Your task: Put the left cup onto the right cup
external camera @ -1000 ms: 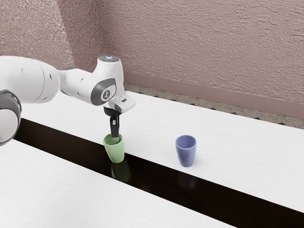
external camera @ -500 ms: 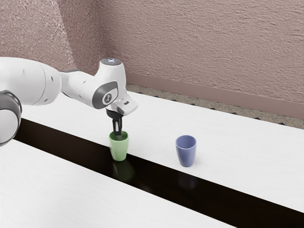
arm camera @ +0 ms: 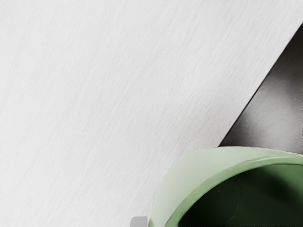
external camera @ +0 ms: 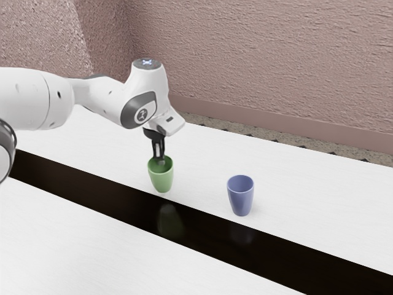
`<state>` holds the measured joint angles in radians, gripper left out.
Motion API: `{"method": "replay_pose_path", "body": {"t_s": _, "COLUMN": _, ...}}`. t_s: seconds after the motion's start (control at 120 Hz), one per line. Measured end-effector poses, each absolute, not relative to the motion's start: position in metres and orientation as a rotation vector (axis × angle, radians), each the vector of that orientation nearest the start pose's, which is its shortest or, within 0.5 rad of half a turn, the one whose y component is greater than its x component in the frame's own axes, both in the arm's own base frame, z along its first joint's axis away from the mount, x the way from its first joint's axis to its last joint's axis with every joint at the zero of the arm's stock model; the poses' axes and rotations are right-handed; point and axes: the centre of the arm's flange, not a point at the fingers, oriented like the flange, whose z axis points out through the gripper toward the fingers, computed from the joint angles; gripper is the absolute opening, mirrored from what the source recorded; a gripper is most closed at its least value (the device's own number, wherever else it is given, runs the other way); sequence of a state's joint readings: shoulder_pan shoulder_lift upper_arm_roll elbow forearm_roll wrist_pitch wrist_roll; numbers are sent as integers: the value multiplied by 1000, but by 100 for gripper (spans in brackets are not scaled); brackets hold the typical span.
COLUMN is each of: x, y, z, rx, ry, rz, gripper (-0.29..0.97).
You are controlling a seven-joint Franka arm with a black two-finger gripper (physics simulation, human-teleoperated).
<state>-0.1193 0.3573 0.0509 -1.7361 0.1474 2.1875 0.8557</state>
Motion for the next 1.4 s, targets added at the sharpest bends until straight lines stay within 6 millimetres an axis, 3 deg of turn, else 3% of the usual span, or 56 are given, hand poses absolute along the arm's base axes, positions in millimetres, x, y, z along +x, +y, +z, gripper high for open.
{"method": "replay_pose_path", "body": {"t_s": 0.108, "x": 658, "y": -48, "z": 405, "rx": -2598, "ry": 1427, "rz": -91, "gripper": -11}}
{"method": "replay_pose_path", "body": {"t_s": 0.325, "x": 665, "y": -87, "z": 441, "rx": -2556, "ry": 1469, "rz": -154, "gripper": -11}}
{"method": "replay_pose_path", "body": {"t_s": 0.675, "x": 668, "y": -143, "z": 478, "rx": -2490, "ry": 1530, "rz": -234, "gripper": -11}}
{"method": "replay_pose_path", "body": {"t_s": 0.95, "x": 671, "y": -187, "z": 487, "rx": -2436, "ry": 1582, "rz": -280, "gripper": -11}}
{"method": "replay_pose_path", "body": {"t_s": 1.233, "x": 673, "y": -240, "z": 481, "rx": -2368, "ry": 1650, "rz": -306, "gripper": -11}}
{"method": "replay_pose_path", "body": {"t_s": 1.4, "x": 672, "y": -256, "z": 476, "rx": -2352, "ry": 1668, "rz": -311, "gripper": -11}}
